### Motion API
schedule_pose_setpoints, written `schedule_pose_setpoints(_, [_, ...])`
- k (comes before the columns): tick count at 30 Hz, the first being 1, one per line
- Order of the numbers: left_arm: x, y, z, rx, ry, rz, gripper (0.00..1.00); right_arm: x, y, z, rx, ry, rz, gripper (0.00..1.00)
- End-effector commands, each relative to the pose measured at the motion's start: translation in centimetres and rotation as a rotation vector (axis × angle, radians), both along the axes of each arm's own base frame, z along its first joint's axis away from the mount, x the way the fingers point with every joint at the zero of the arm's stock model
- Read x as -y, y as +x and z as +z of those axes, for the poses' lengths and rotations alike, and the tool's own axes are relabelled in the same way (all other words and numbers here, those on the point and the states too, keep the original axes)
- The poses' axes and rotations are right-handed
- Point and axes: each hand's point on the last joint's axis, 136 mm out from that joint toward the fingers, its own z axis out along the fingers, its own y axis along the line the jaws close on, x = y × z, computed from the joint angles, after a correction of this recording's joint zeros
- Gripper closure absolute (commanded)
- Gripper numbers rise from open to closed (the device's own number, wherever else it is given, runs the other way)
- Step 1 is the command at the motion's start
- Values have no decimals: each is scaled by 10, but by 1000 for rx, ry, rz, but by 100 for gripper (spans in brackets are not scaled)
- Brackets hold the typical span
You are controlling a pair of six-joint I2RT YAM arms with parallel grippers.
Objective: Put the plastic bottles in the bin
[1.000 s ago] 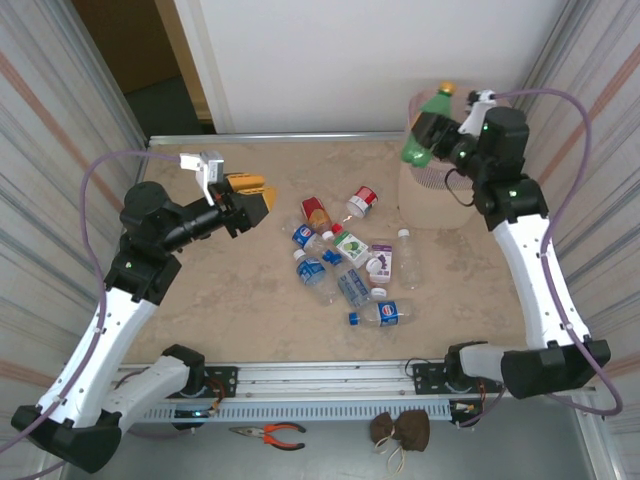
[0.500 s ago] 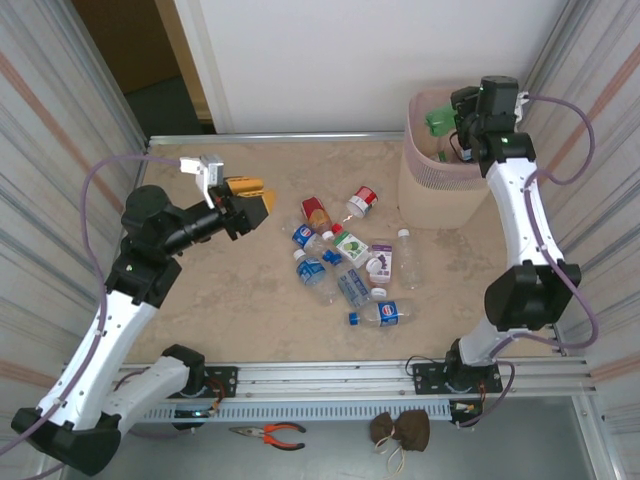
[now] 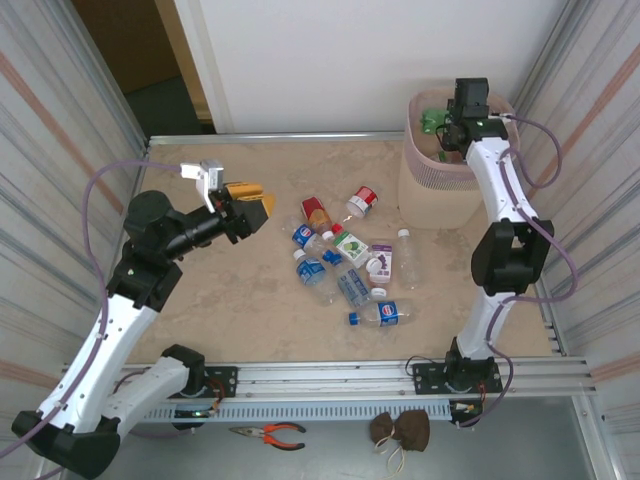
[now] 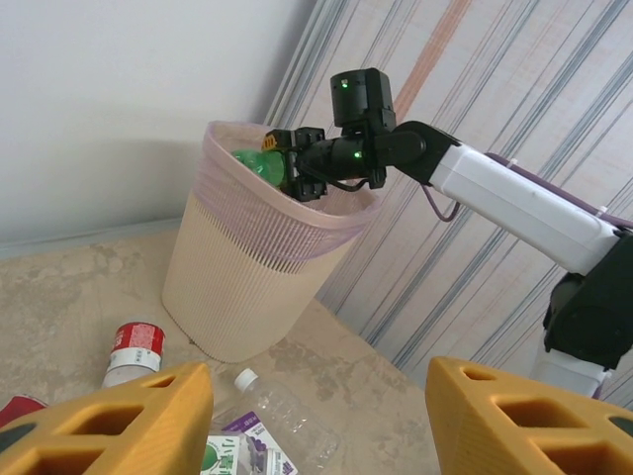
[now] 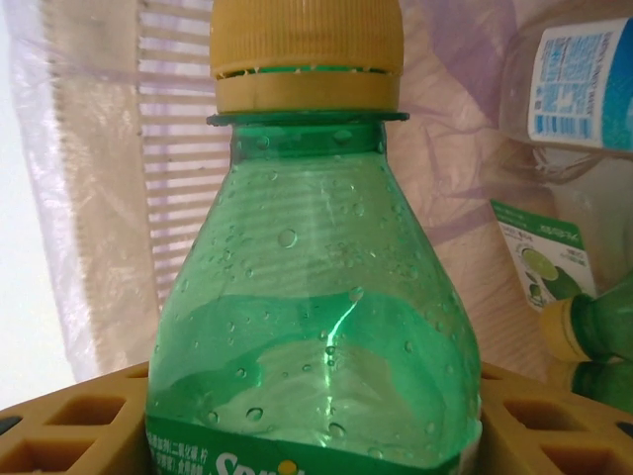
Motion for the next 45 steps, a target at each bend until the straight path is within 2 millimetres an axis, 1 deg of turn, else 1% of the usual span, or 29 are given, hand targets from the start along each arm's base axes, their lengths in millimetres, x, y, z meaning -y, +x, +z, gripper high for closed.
schedule_pose_setpoints(1, [-1,-4,2,7,-15,3,41,0,9,-4,11,63,-60,47])
schedule_pose_setpoints(4, [-1,-3,0,-3,-18,6,41,-1,16,-19,-9,88,-71,43])
schedule_pose_setpoints(7, [-1,-2,-1,-6,-20,9,41,-1,18,-31,-33,121,-83,38])
schedule_pose_setpoints(11, [-1,-2,0,-8,-23,11,41,-3,17,-32,-36,138,-81,26])
schedule_pose_setpoints(14, [-1,-1,2,-6,-27,10,41,-1,11,-23,-30,133,-91,19])
schedule_pose_setpoints(17, [-2,-2,4,-6,-31,12,41,4,0,-6,-16,113,-107,17])
schedule_pose_setpoints(23, [-2,3,1,-32,-31,29,41,10,-24,25,28,89,-122,16])
schedule_pose_setpoints(28, [-2,14,-11,-98,-8,54,41,10,-39,41,62,79,-106,17])
schedule_pose_setpoints(29, [-1,16,-16,-119,1,63,42,9,-41,51,84,74,-90,17])
schedule_pose_setpoints(30, [-2,19,-20,-140,8,72,42,7,-44,44,70,62,-74,17])
schedule_pose_setpoints(36, [-4,39,-55,-301,58,152,43,0,-60,66,88,-15,31,17])
schedule_pose_setpoints(41, [-2,53,-98,-480,123,216,47,-2,-78,85,113,-108,109,18])
schedule_pose_setpoints(45, [0,60,-135,-618,195,265,48,-2,-97,95,106,-174,151,18])
